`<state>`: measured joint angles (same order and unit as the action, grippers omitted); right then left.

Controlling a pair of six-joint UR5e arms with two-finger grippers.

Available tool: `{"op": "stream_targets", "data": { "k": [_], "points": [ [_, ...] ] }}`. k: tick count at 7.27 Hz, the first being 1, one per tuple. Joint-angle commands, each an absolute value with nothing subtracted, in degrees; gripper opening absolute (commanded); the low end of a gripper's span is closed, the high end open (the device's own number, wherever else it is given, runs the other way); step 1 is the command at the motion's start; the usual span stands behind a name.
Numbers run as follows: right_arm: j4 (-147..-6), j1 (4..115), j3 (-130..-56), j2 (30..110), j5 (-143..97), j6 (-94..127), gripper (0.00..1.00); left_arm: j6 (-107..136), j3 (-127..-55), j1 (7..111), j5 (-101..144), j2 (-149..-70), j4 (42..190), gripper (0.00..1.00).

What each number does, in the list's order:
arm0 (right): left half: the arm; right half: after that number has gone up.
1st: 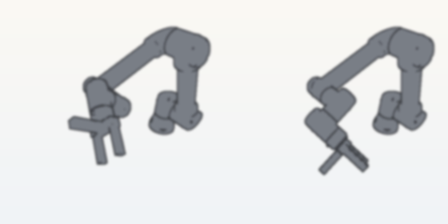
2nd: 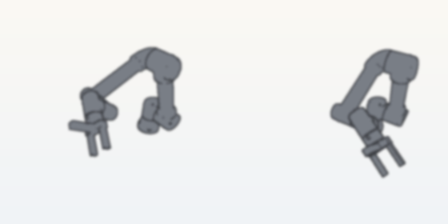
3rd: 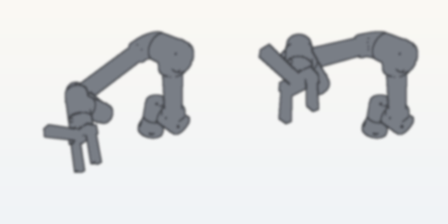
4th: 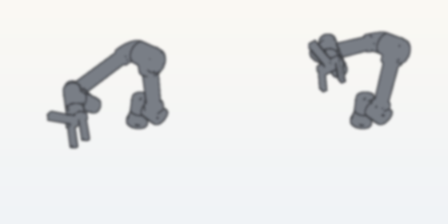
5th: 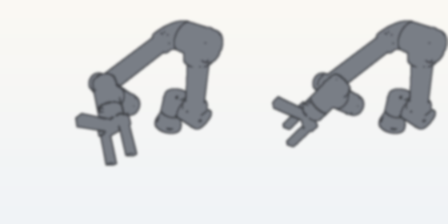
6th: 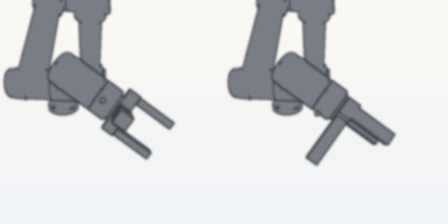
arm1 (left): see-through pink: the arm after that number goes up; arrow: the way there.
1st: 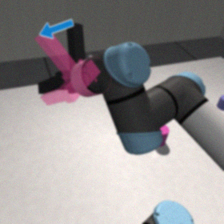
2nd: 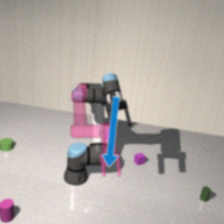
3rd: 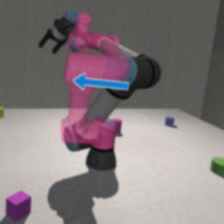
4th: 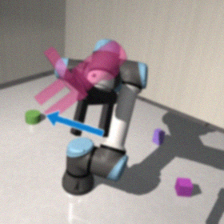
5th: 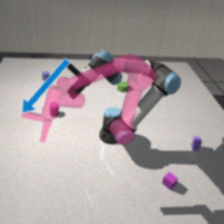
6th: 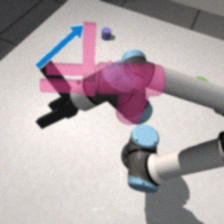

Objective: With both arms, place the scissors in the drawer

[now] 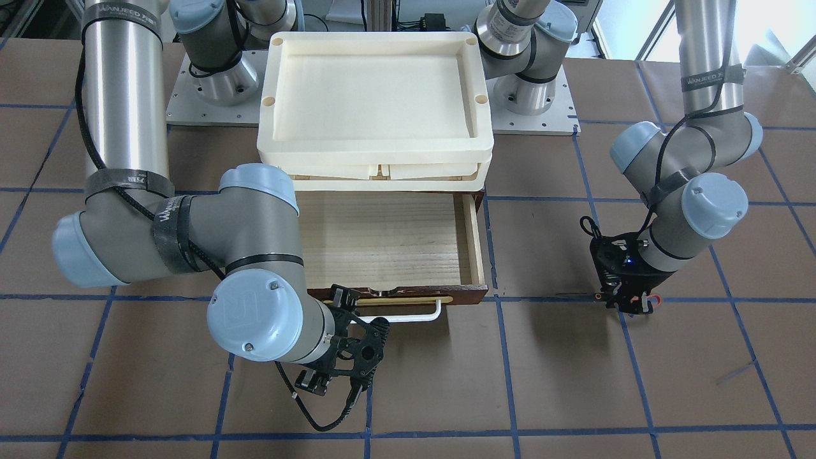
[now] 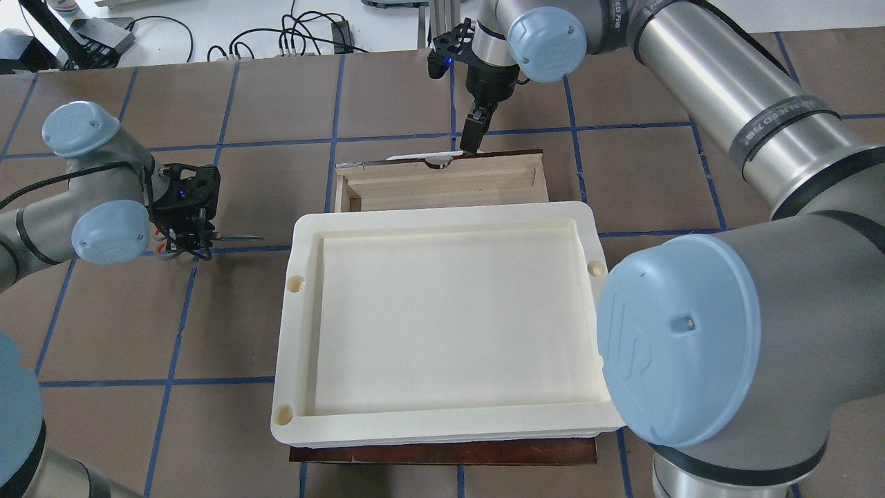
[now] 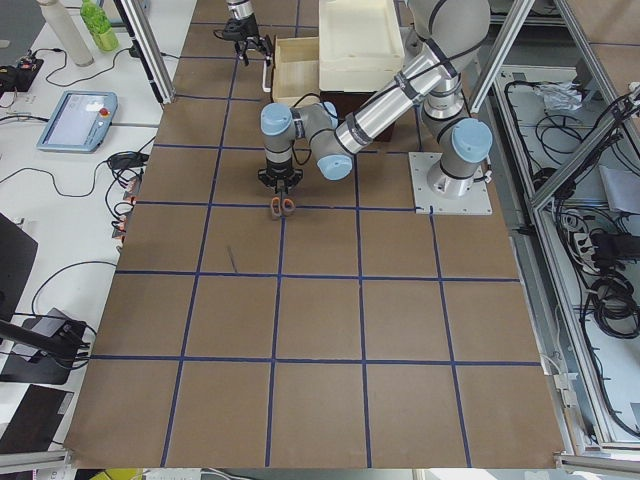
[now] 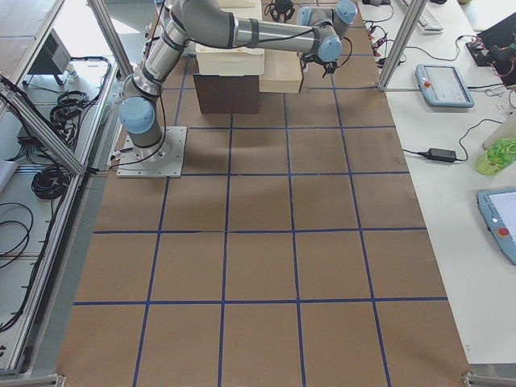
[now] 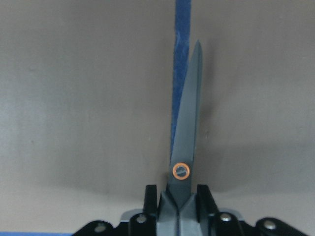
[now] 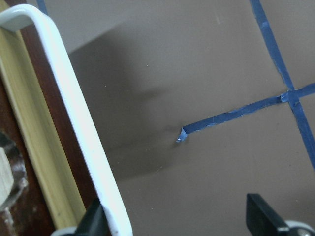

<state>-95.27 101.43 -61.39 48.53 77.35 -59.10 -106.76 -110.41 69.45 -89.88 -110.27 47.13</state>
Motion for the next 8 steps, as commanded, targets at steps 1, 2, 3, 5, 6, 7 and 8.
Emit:
{"op": "stream_targets", "data": {
  "k": [1,2,3,5,6,7,8],
  "points": [
    [-95.36,101.43,-59.51,47.11,77.26,-58.97,1.0,-105.47,-109.08,69.7,-89.83,-108.29,48.16,0.18],
    [-95.36,101.43,-58.98,46.76,77.26,-58.89,1.0,-104.6,-107.77,69.96,-89.82,-107.67,50.17,0.18],
    [-95.36,101.34,-58.19,46.15,77.17,-58.89,1.0,-103.72,-106.8,69.96,-88.61,-106.88,51.75,0.18],
    [-95.36,101.34,-56.78,45.36,77.25,-58.89,1.0,-102.83,-106.52,70.14,-88.33,-105.91,53.0,0.18],
    [-95.36,101.34,-56.43,45.0,77.17,-58.89,1.0,-102.75,-106.52,70.22,-88.24,-105.91,53.09,0.18],
    [-95.36,101.34,-56.08,44.91,77.17,-58.89,1.0,-102.74,-106.44,70.31,-87.29,-105.56,53.09,0.18],
    [-95.36,101.34,-56.07,45.35,77.25,-58.63,1.0,-102.4,-105.91,71.79,-87.19,-105.03,53.61,0.18]
  ]
}}
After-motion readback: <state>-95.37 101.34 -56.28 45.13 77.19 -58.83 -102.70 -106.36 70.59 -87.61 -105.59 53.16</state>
